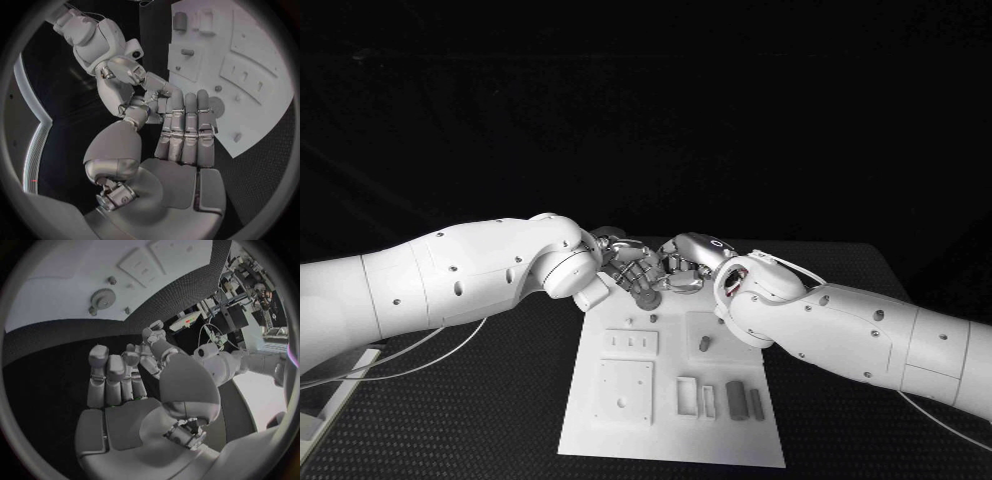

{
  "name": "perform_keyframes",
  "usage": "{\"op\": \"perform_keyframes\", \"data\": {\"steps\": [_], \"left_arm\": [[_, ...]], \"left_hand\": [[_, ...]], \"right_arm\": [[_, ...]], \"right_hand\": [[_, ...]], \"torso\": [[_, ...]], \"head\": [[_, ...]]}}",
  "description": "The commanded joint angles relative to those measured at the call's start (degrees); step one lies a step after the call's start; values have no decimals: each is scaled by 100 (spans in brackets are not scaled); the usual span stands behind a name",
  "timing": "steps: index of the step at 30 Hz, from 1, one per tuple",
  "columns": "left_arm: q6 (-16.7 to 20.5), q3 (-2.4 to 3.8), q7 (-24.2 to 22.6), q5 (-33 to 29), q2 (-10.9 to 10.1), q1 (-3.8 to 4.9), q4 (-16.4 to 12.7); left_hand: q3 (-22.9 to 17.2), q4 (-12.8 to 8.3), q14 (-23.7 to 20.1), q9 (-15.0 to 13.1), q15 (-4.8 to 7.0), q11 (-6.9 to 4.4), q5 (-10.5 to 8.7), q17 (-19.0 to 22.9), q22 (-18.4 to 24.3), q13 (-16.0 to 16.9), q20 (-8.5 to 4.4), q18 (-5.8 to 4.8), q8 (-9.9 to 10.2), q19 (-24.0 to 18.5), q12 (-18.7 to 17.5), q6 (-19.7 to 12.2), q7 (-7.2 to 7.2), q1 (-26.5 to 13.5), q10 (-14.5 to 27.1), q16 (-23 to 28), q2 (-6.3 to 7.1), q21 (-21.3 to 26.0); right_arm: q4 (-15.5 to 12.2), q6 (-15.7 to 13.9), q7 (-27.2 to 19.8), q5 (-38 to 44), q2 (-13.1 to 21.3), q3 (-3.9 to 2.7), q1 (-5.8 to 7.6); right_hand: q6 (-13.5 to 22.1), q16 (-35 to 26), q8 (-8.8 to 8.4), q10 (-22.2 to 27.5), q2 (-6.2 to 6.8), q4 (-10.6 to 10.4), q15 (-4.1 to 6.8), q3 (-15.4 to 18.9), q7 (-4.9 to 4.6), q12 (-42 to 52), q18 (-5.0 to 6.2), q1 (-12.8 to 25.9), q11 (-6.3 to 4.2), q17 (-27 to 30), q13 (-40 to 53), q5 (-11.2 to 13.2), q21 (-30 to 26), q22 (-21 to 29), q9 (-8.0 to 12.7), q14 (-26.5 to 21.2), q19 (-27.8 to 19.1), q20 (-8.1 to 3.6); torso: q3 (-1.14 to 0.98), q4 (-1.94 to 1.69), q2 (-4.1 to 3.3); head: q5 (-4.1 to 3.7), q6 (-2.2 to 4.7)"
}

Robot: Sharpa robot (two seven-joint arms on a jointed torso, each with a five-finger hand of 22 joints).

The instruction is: Assemble the parts on the task board

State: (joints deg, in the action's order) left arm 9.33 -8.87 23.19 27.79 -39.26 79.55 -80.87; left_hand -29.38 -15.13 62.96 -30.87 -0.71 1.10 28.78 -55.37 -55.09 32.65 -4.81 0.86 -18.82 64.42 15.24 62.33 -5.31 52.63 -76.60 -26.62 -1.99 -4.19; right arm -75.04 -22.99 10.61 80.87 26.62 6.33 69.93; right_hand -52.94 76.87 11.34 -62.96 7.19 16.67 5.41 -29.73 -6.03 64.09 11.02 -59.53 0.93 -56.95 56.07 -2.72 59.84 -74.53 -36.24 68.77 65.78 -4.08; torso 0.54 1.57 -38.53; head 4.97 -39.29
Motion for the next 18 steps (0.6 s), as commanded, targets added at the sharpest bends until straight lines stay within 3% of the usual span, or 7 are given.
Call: {"op": "perform_keyframes", "data": {"steps": [1,5,13,18], "left_arm": [[-116,1,-225,-31,-14,4,-19],[-77,1,-230,-31,-17,4,-14],[-86,-1,-203,172,-39,4,2],[-87,-2,-189,240,-56,4,13]], "left_hand": [[-138,-107,49,-27,-7,-141,21,-10,-14,10,-7,35,-36,54,31,115,83,75,-162,-32,-46,-31],[-140,-110,55,-37,-4,-144,42,-14,-24,16,-10,35,-43,60,35,119,87,77,-168,-36,-37,-33],[-140,-105,62,-46,-1,-146,54,-19,-33,22,-12,34,-47,66,40,122,89,71,-174,-40,-43,-34],[-141,-108,66,-52,1,-149,60,-22,-38,27,-14,35,-51,70,44,124,91,72,-178,-43,-44,-35]], "right_arm": [[24,-3,-159,-153,32,-1,-1],[25,20,-208,-191,88,-1,-15],[-46,-2,-266,-210,175,0,-25],[-148,-16,-295,-210,253,0,-52]], "right_hand": [[250,-26,-25,11,51,2,-45,34,-181,-11,398,-19,36,-7,10,-3,-26,6,6,-4,-55,2],[279,-29,-40,37,50,3,-61,59,-197,-9,398,-39,52,-12,13,-4,-40,10,7,-26,-73,14],[222,-21,-7,39,-21,5,-58,69,-189,10,398,-120,46,-21,16,-4,-42,8,-14,-36,-78,26],[181,-13,15,25,-46,7,-46,80,-175,22,398,-161,32,-24,13,-4,-35,3,-27,-28,-71,29]], "torso": [[-3,17,-2],[-4,12,2],[-13,6,-2],[-4,7,-3]], "head": [[-3,-10],[-72,-3],[-48,-5],[-42,-10]]}}
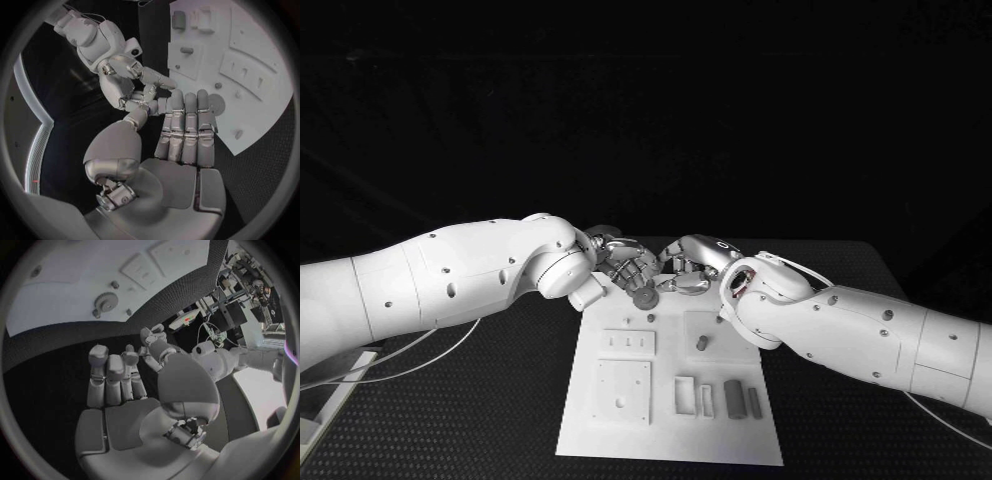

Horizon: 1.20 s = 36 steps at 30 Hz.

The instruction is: Assemble the parts on the task board

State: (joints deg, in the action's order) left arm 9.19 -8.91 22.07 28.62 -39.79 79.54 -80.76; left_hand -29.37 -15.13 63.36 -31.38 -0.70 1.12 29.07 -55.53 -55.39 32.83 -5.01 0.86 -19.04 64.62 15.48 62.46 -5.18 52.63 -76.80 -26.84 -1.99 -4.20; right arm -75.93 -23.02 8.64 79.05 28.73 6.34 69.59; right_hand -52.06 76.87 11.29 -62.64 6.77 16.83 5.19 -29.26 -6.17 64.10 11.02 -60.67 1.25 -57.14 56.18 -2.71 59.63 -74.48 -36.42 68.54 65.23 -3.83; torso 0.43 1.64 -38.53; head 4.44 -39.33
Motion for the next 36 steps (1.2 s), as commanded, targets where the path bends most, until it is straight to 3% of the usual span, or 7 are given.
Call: {"op": "perform_keyframes", "data": {"steps": [1,21,36], "left_arm": [[-68,1,-70,175,-4,5,9],[-135,-28,-47,262,4,-23,147],[-211,-31,-16,262,-48,-23,177]], "left_hand": [[-142,-107,27,-3,1,-151,32,-6,-9,10,5,35,-29,50,21,112,78,71,-159,-22,-44,-35],[-141,-110,34,-14,4,-154,29,-13,-21,18,2,35,-34,56,27,113,81,70,-164,-26,-42,-36],[-142,-110,36,-21,6,-155,20,-16,-28,23,0,35,-36,58,30,113,82,71,-165,-28,-43,-36]], "right_arm": [[-82,-10,-98,-27,61,-2,-23],[-478,-26,-108,17,253,-1,-108],[-396,-15,-77,17,394,1,-126]], "right_hand": [[88,-12,22,-10,-10,-9,-22,32,-159,24,398,-58,-2,-6,2,-5,-12,-3,-11,-3,-15,3],[7,0,63,-58,-70,-11,4,45,-130,38,398,-125,-29,-4,-15,-4,7,-14,-33,32,5,0],[-3,0,67,-68,-81,-14,8,53,-126,39,398,-123,-34,-2,-21,-4,10,-16,-36,40,9,0]], "torso": [[5,1,-4],[8,-6,-1],[9,-7,4]], "head": [[16,-11],[13,-58],[26,-50]]}}
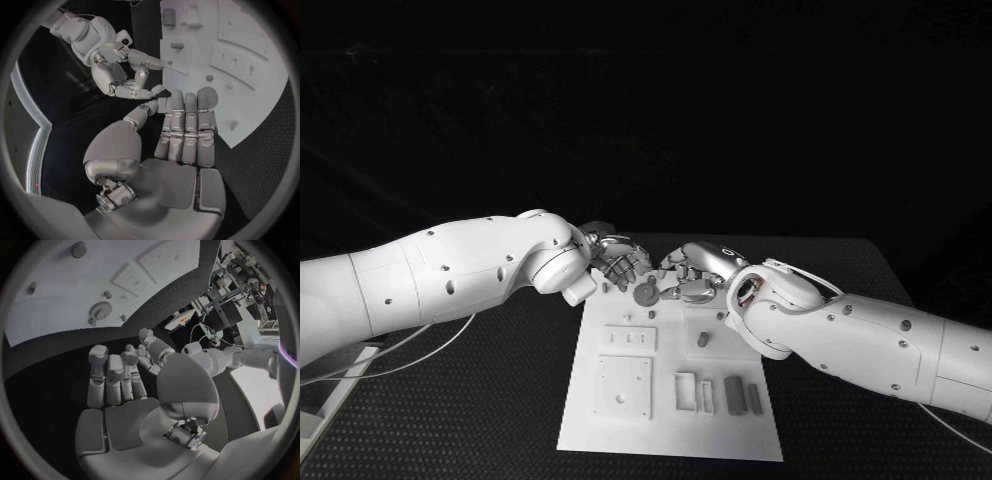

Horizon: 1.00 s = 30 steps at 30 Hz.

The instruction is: Assemble the parts on the task board

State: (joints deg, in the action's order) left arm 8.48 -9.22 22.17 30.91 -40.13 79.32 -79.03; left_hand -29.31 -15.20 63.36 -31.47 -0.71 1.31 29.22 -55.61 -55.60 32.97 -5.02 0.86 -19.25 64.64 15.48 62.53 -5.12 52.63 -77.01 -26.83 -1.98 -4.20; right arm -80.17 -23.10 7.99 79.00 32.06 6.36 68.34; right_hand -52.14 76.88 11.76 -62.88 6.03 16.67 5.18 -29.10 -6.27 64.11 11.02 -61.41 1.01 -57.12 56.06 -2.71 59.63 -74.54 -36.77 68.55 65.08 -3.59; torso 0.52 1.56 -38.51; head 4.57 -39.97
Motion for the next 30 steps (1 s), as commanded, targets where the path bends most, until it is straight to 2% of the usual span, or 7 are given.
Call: {"op": "perform_keyframes", "data": {"steps": [1,8,10,13,17,25,30], "left_arm": [[-214,0,2,32,-23,-1,9],[-581,-28,247,123,-121,-2,92],[-640,-183,287,335,-174,0,63],[-731,-239,403,482,-168,0,113],[-880,-444,516,561,-154,0,111],[-1266,-453,688,663,28,-52,308],[-1256,-451,851,729,140,-109,386]], "left_hand": [[-149,-103,36,-13,6,-174,3,-7,-7,9,1,35,-16,57,30,106,76,71,-144,-28,-44,-36],[-145,-94,37,-28,7,-174,-36,-14,-22,20,0,31,-19,59,35,100,74,57,-143,-30,-66,-33],[-122,-112,80,-80,24,-197,132,-45,-60,59,-16,38,-59,98,86,145,101,1,-190,-65,-75,-49],[-114,-130,104,-145,41,-214,242,-83,-104,104,-32,38,-94,119,140,173,124,-36,-209,-95,-66,-55],[-114,-129,124,-189,53,-226,278,-110,-139,135,-44,39,-113,141,179,188,137,-52,-225,-117,-62,-64],[-123,-143,174,-392,98,-278,586,-218,-320,297,-92,45,-193,210,407,202,172,-56,-228,-267,-59,-128],[-127,-147,149,-521,108,-288,557,-220,-434,370,-106,43,-217,194,527,165,174,-46,-158,-345,-67,-152]], "right_arm": [[37,-12,-8,21,84,-1,-1],[161,-115,-71,-140,277,-1,0],[197,-162,-155,-309,330,-2,2],[309,-390,-333,-618,382,-9,52],[493,-637,-478,-861,388,-42,147],[903,-671,-582,-1039,283,-126,424],[1142,-658,-605,-1039,167,-145,550]], "right_hand": [[4,-1,21,-45,-7,2,8,39,-116,38,398,-48,-11,-4,-9,-5,9,-10,0,40,24,-24],[4,-2,21,-47,-4,2,9,44,-115,36,398,-44,-11,-2,-12,-5,10,-10,-1,42,24,-24],[4,-3,20,-48,-5,2,9,44,-115,36,398,-44,-12,-2,-13,-5,10,-10,-1,42,24,-24],[6,-6,19,-51,-27,4,12,39,-114,33,398,-54,-13,1,-18,-5,8,-9,-1,44,25,-25],[25,-13,7,-48,-51,9,13,37,-115,25,398,-71,-13,4,-26,-5,4,-7,2,42,23,-26],[59,-19,-13,-47,-96,14,9,39,-122,19,398,-90,-7,7,-34,-6,-2,-5,7,42,23,-28],[62,-19,-15,-46,-118,17,8,33,-122,19,398,-127,-7,7,-37,-6,-2,-6,6,42,21,-32]], "torso": [[1,3,3],[-14,8,5],[-13,-5,4],[-18,-11,6],[-12,4,1],[-10,11,-4],[-20,2,-9]], "head": [[19,16],[47,2],[33,3],[25,-5],[29,-15],[-25,-88],[-48,-145]]}}
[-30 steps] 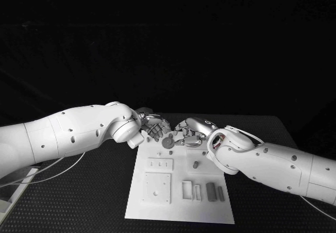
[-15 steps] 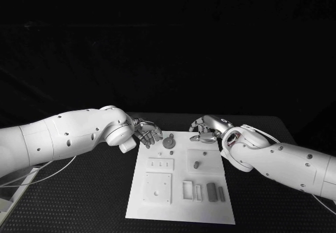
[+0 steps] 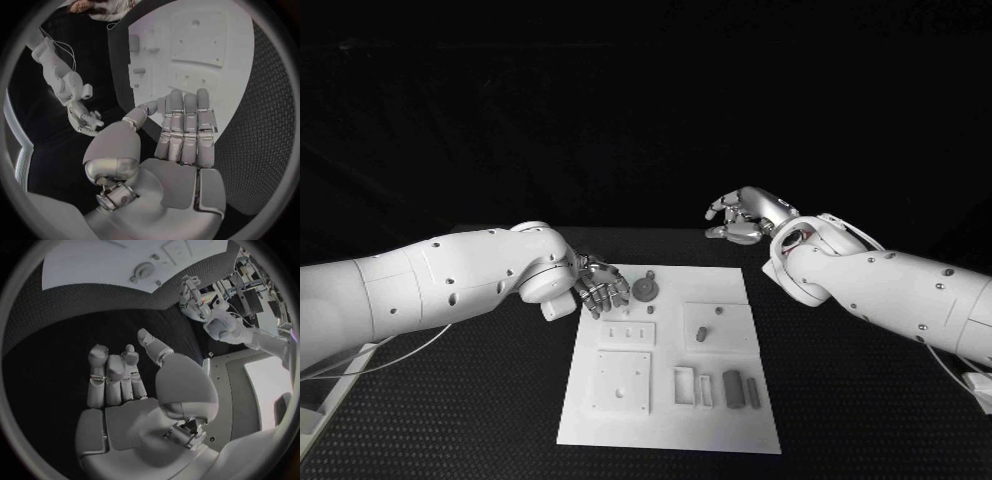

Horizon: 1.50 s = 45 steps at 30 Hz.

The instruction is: Assemble the parts on the task board

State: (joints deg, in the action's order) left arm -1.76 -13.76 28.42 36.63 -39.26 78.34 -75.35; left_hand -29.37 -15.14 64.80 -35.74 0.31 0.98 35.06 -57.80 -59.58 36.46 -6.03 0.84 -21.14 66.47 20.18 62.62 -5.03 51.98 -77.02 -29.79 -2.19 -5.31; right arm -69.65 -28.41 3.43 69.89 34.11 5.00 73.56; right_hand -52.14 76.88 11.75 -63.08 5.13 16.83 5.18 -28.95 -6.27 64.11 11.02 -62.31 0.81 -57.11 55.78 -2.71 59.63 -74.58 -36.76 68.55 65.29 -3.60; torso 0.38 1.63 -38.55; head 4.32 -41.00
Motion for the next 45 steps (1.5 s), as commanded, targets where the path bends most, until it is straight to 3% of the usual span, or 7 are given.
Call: {"op": "perform_keyframes", "data": {"steps": [1,3,6,16,31,37,45], "left_arm": [[-294,2,257,239,77,-20,20],[-460,3,295,316,101,-34,11],[-600,3,340,326,138,-52,23],[-391,6,349,663,300,-167,151],[-334,9,368,1366,380,-317,216],[-392,9,286,1400,373,-324,172],[-289,10,319,1426,398,-356,158]], "left_hand": [[-126,-148,-21,-138,2,-254,-87,5,-65,39,-1,40,-27,-6,85,123,152,24,-115,-59,-75,-39],[-135,-152,-155,-312,-38,-211,-616,14,-130,92,33,32,-21,-115,160,-67,84,21,90,-81,-319,3],[-141,-139,-218,-592,-46,-204,-840,16,-214,151,54,40,-87,-143,317,-182,74,-28,209,-167,-400,13],[-189,-121,-401,-2194,44,-323,-757,-45,-856,701,-42,66,-404,-74,1677,-427,152,-360,681,-1040,-614,-169],[-178,-135,-289,-2984,343,-445,-764,-13,-1679,1331,-294,108,-76,363,3228,-405,227,-376,862,-2328,-688,-654],[-80,-137,92,-3178,900,-470,-850,-536,-1682,1918,-798,213,215,1231,4183,-362,238,-226,1083,-3924,-674,-2280],[-174,-105,657,-3244,988,-502,-1240,-536,-1697,2106,-981,388,475,1534,4339,-293,270,-174,1212,-4603,-661,-3503]], "right_arm": [[122,-146,-167,-127,-55,-20,43],[122,-172,-179,-127,-64,-47,62],[104,-135,-170,-127,-76,-74,96],[62,-70,-146,-119,-88,-85,118],[-116,33,-93,-115,-42,-96,118],[-120,97,-84,-100,-41,-98,118],[-141,266,-57,-97,-35,-99,118]], "right_hand": [[62,-19,-15,-26,-28,0,8,18,-122,18,398,-36,14,6,-9,-6,-2,-2,4,42,0,-31],[63,-19,-16,-26,-32,-1,8,19,-123,19,398,-38,15,6,-9,-6,-2,-2,4,42,-1,-31],[65,-19,-17,-26,-38,1,7,21,-123,19,398,-49,15,5,-10,-6,-2,-3,4,42,-1,-32],[69,-19,-20,-26,-35,3,6,26,-124,20,398,-62,16,5,-11,-6,-2,-4,3,42,-5,-33],[100,-22,-38,-17,-28,2,-1,48,-133,17,398,-87,24,4,-15,-6,-5,-8,7,34,-17,-31],[106,-23,-42,-13,-28,3,-3,53,-135,16,398,-93,27,4,-16,-6,-6,-9,8,31,-20,-30],[107,-22,-43,-12,-29,-2,-8,71,-139,18,398,-82,30,2,-17,-5,-5,-11,7,30,-23,-26]], "torso": [[-1,-9,-5],[3,-13,-6],[8,-10,-8],[12,-11,-12],[5,39,-33],[-2,44,-26],[-2,29,-21]], "head": [[-28,-51],[-28,-81],[-42,-120],[-58,-218],[-32,-282],[-44,-298],[-64,-332]]}}
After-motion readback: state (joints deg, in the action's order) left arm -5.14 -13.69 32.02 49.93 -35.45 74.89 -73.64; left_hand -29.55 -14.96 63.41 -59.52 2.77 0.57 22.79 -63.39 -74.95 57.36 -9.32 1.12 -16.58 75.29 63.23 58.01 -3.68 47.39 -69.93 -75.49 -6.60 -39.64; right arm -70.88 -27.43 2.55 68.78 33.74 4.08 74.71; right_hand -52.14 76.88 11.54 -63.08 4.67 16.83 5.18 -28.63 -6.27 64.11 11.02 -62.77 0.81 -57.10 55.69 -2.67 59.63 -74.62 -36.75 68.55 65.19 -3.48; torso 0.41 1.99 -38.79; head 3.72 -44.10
